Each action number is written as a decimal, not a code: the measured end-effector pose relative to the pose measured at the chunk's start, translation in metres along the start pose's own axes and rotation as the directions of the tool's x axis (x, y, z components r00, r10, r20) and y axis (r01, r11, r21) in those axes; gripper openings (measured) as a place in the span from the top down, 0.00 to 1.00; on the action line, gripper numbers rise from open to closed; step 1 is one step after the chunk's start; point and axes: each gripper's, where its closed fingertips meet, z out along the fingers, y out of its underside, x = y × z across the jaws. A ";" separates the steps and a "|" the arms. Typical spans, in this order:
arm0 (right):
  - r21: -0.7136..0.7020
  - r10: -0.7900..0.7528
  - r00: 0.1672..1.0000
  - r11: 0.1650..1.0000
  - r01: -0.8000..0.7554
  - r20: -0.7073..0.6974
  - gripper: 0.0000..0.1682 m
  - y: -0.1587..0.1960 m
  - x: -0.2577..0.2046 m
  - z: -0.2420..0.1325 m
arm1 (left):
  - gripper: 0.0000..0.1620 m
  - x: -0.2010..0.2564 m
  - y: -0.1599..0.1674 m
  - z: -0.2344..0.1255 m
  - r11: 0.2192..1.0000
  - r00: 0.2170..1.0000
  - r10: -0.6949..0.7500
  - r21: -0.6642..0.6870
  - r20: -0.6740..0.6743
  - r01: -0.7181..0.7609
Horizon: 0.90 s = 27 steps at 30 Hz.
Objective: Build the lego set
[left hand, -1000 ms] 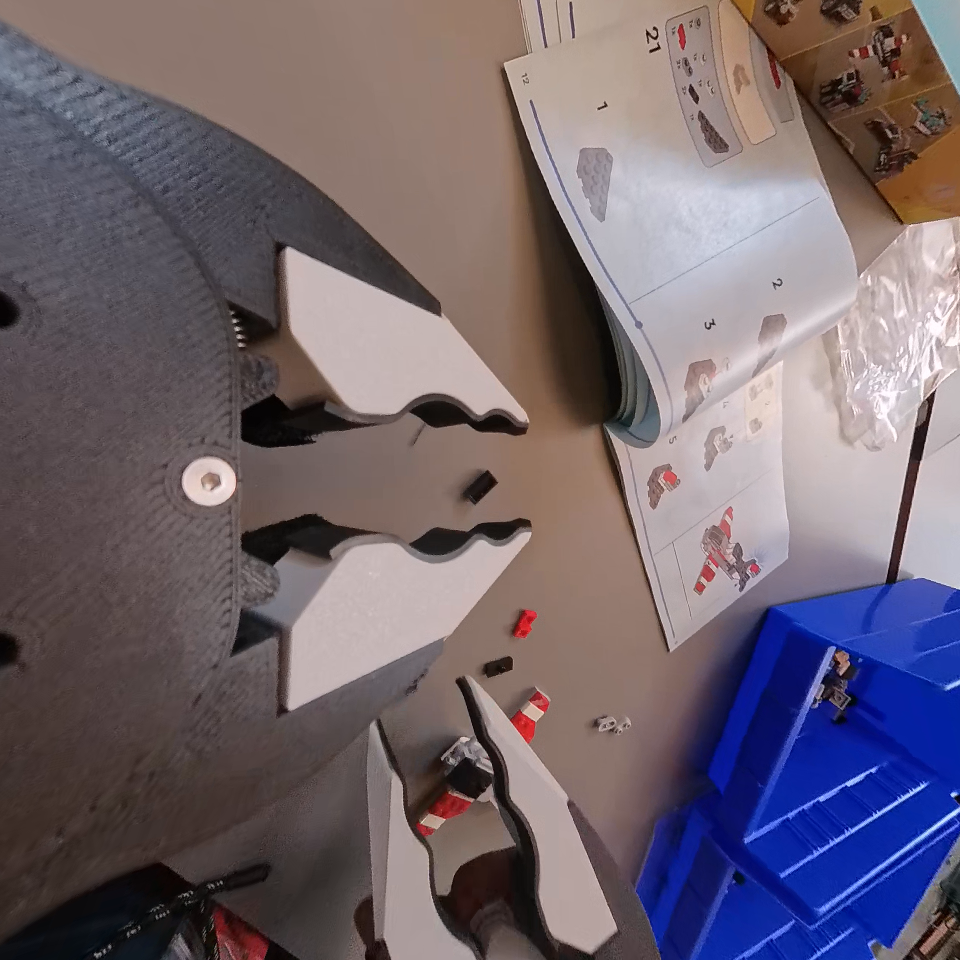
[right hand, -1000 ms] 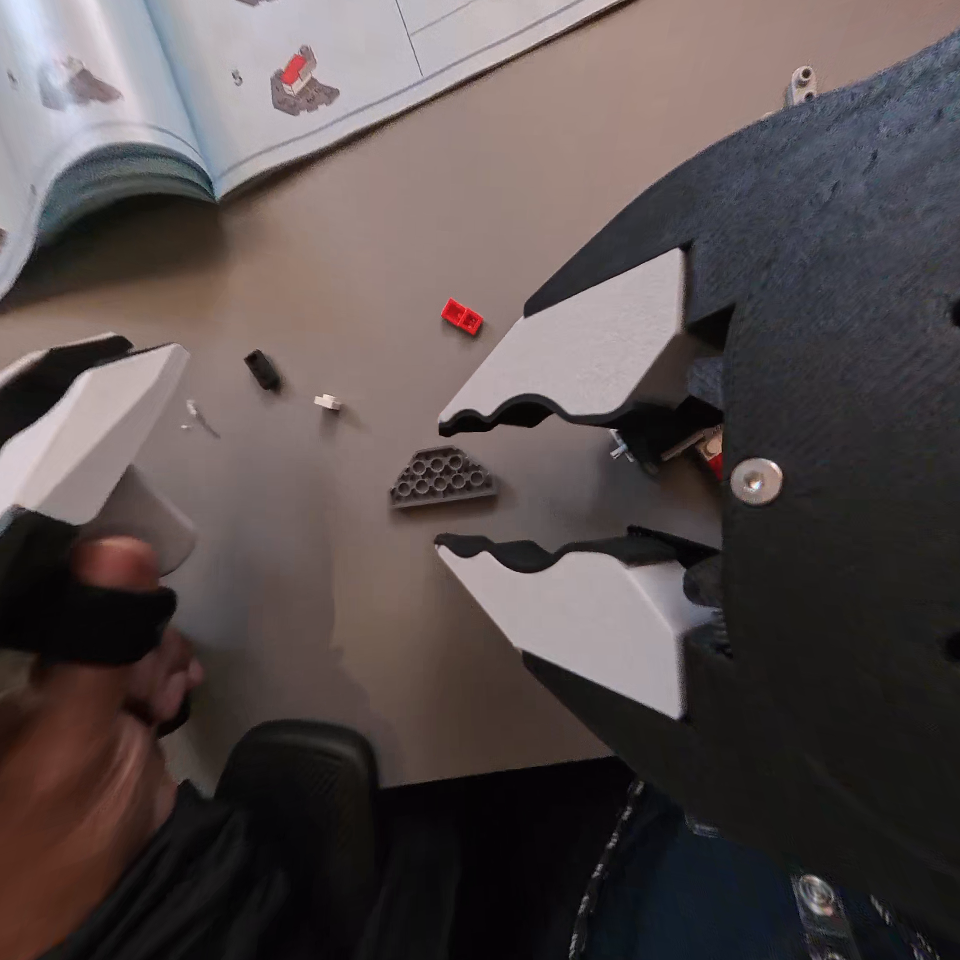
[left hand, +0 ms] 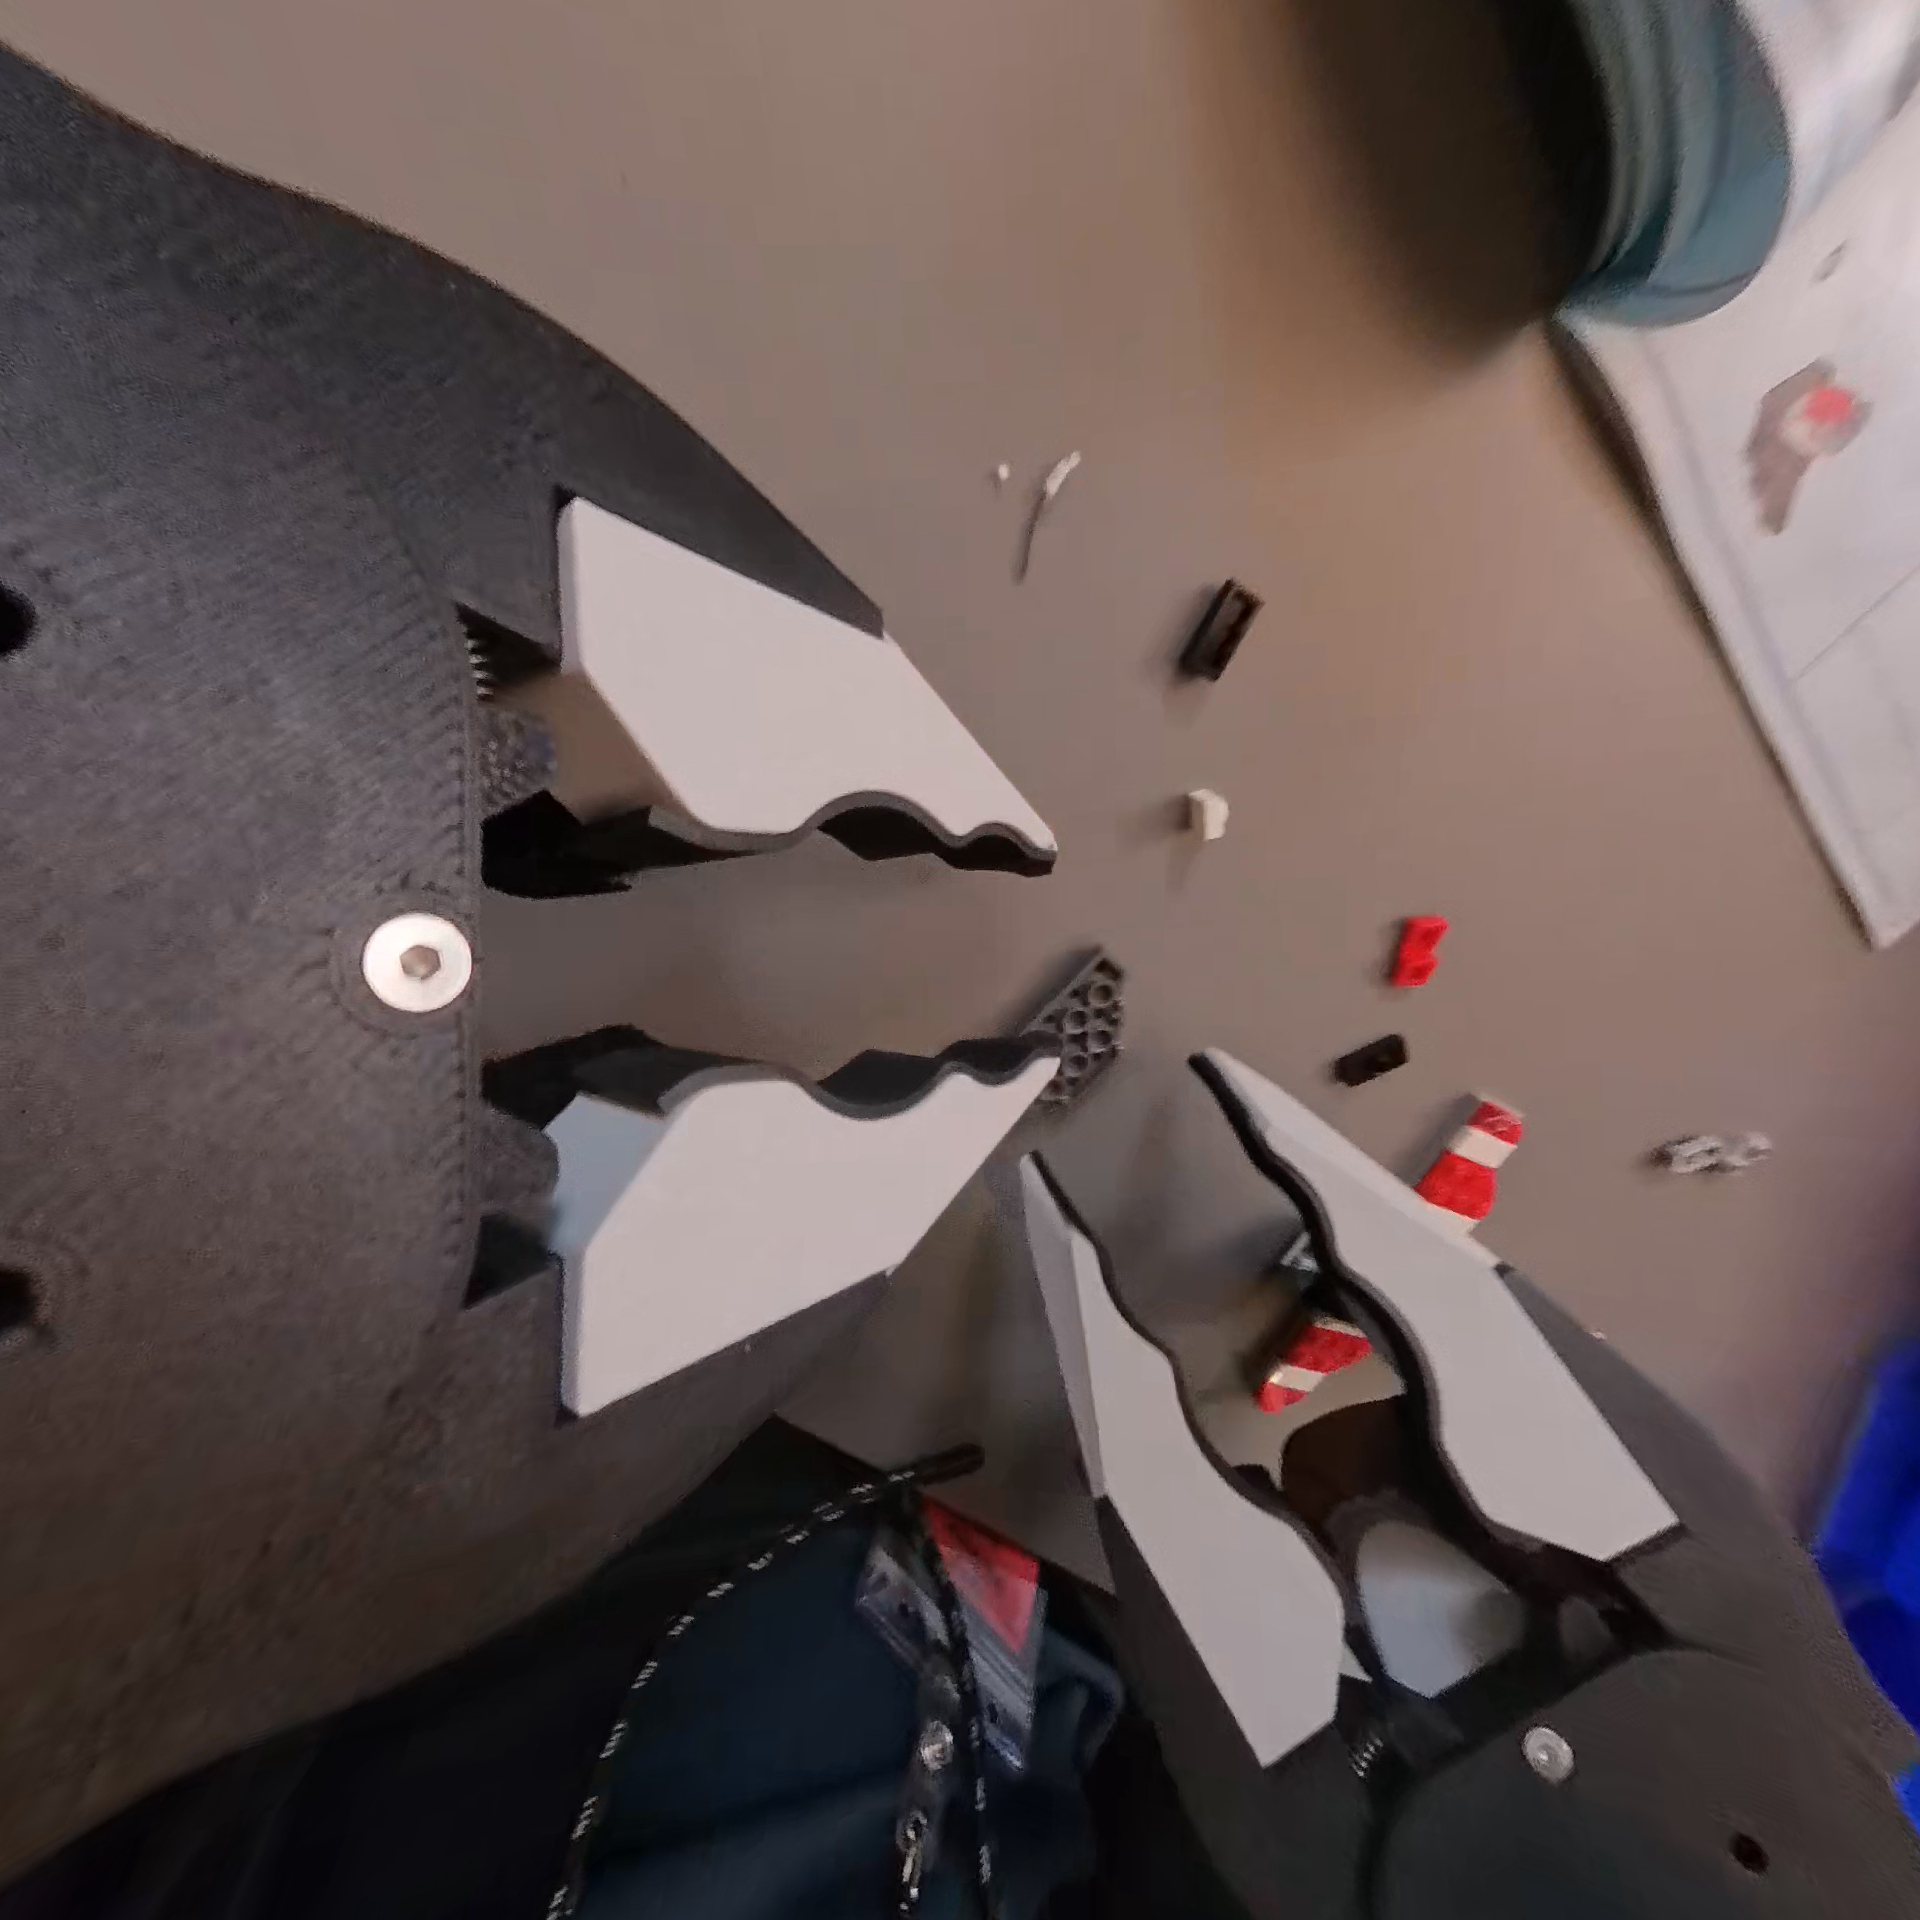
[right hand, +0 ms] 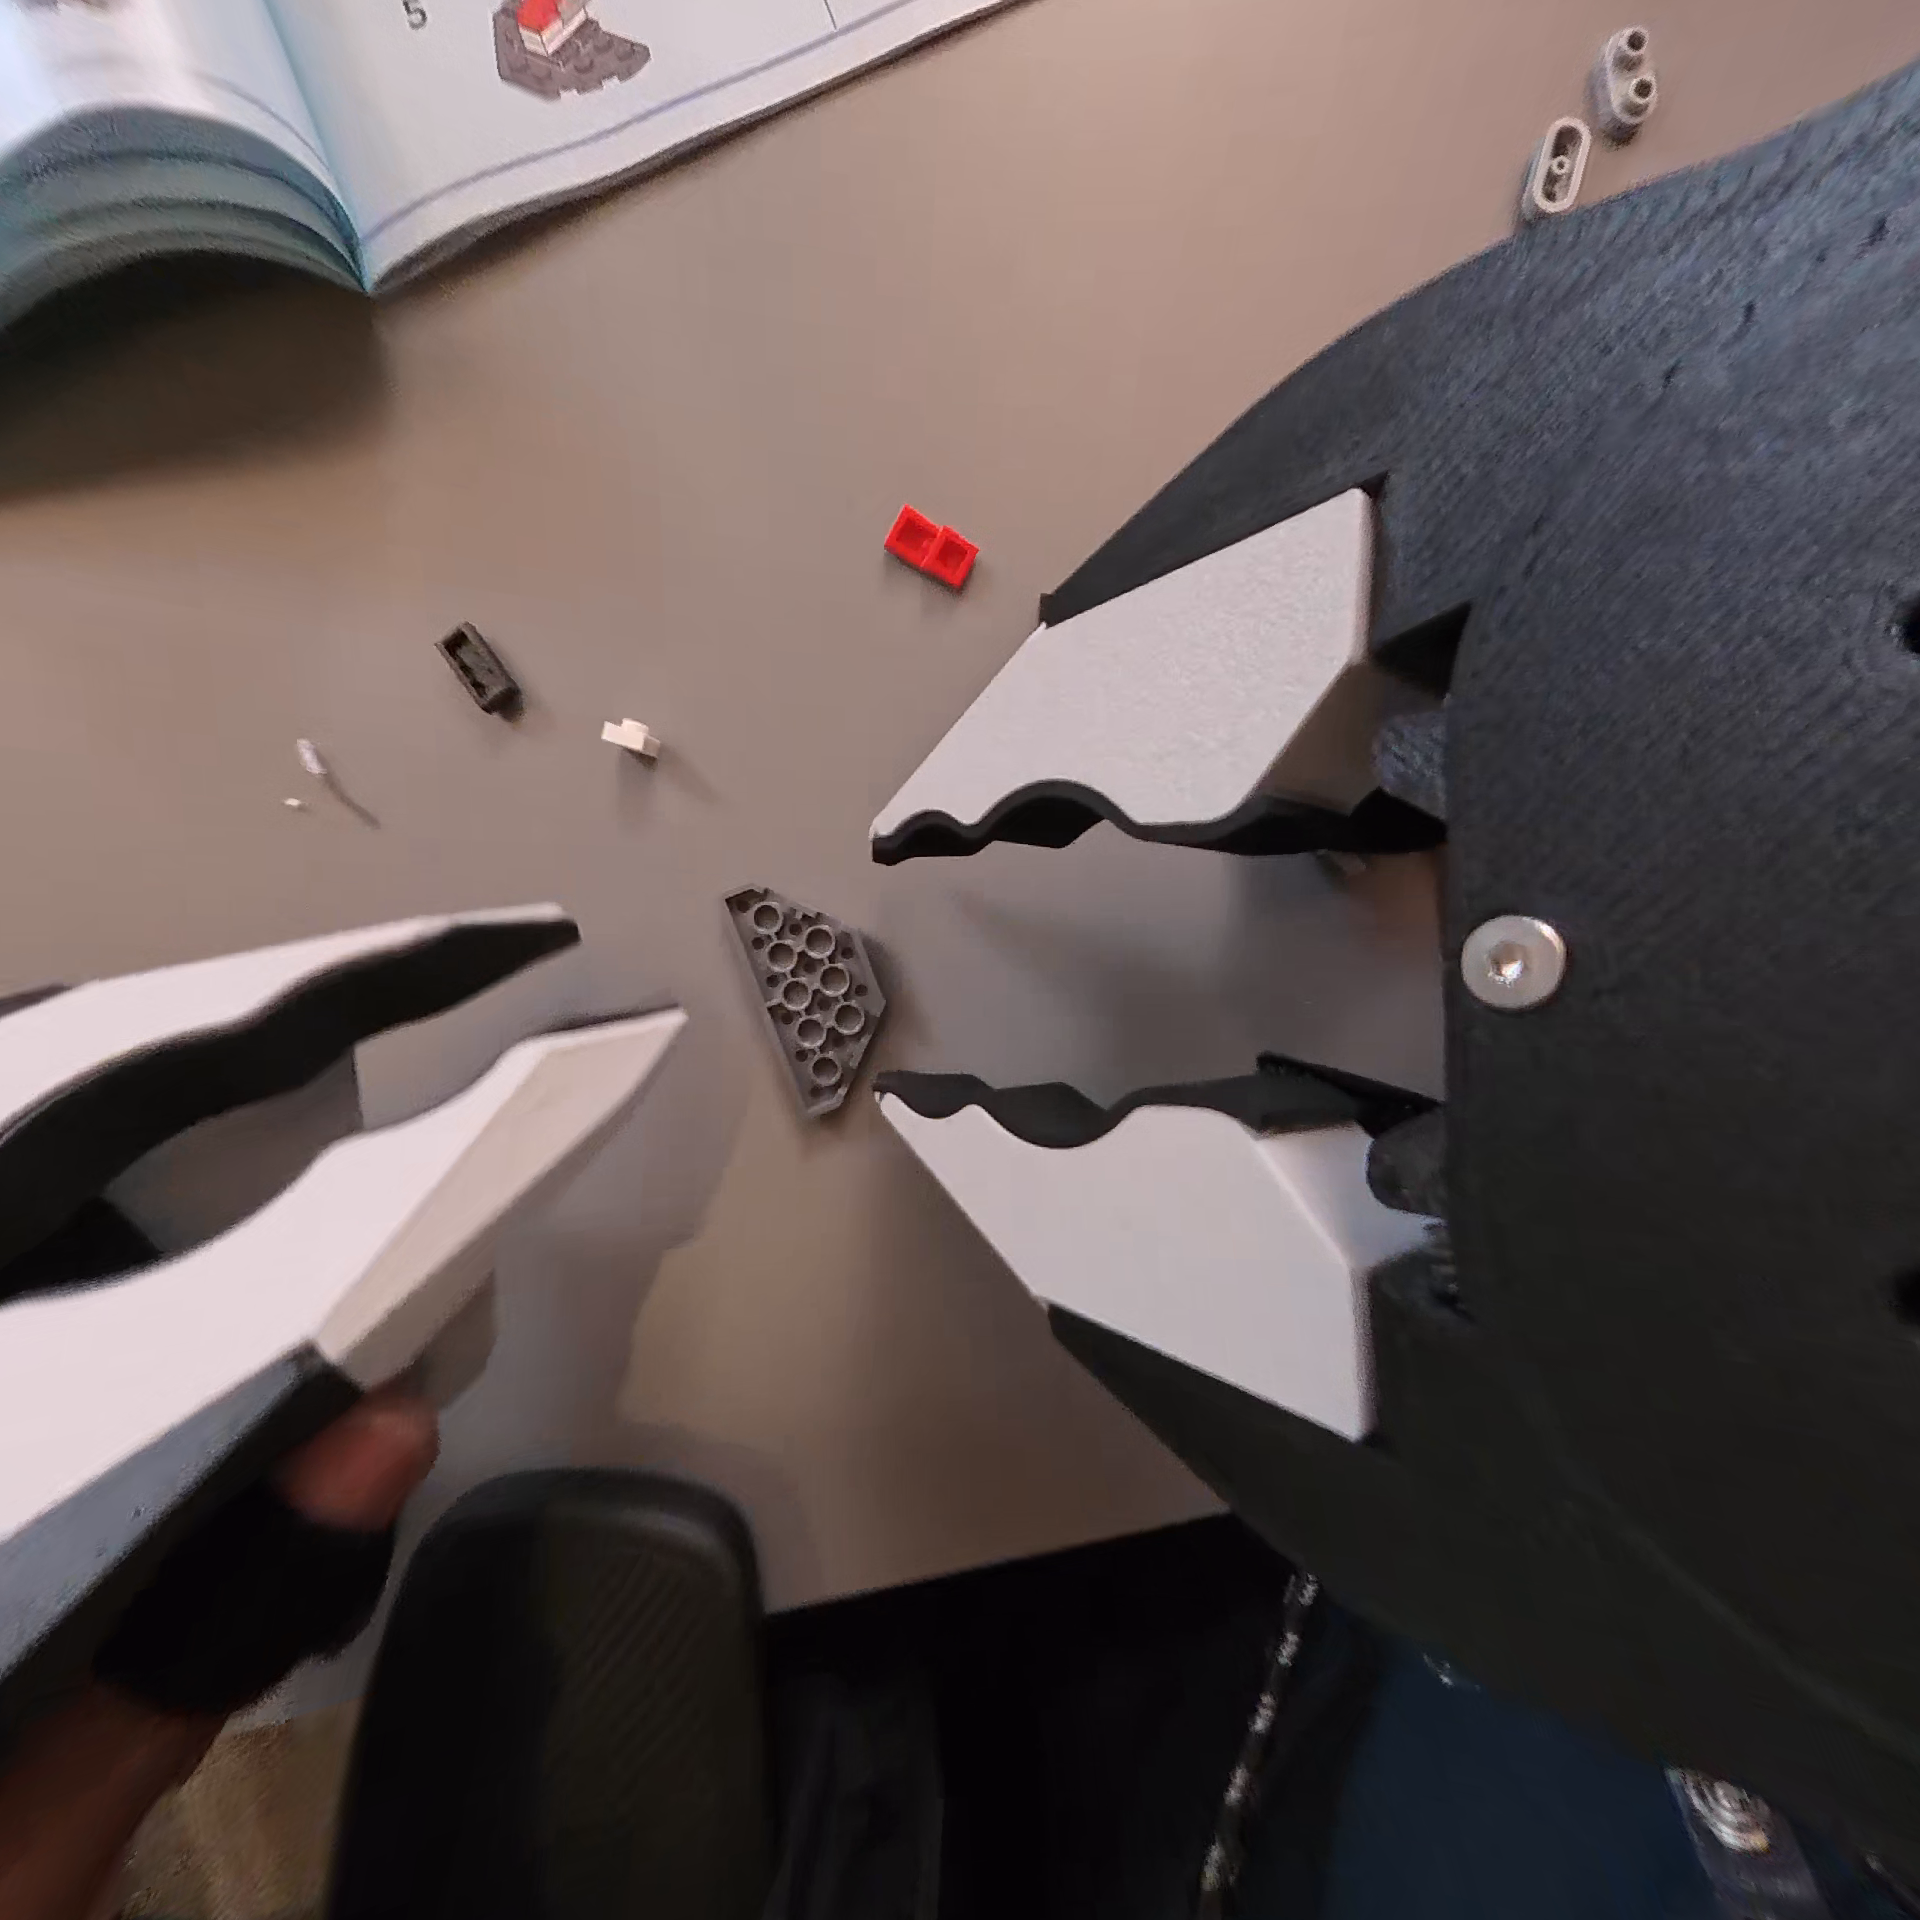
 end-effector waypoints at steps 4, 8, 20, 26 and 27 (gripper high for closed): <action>-0.028 -0.005 1.000 1.000 0.005 -0.022 0.75 0.003 0.001 0.006 | 0.81 0.012 0.012 0.007 0.997 0.997 -0.026 -0.067 -0.069 0.022; -0.032 -0.007 0.999 0.999 0.006 -0.043 0.79 0.002 0.004 0.007 | 0.81 0.024 0.010 0.016 0.995 0.986 -0.076 -0.068 -0.146 0.067; -0.026 0.002 0.999 1.000 -0.003 -0.048 0.80 0.003 0.004 0.007 | 0.78 0.052 -0.009 0.011 0.998 0.955 -0.061 0.011 -0.290 0.067; -0.021 -0.020 0.997 1.000 0.019 -0.080 0.74 0.004 0.007 0.005 | 0.81 0.058 -0.008 0.012 0.998 0.947 -0.053 0.004 -0.316 0.057; -0.023 -0.023 0.996 0.999 0.022 -0.083 0.73 0.005 0.007 0.005 | 0.81 0.057 -0.008 0.013 0.998 0.949 -0.057 -0.002 -0.311 0.059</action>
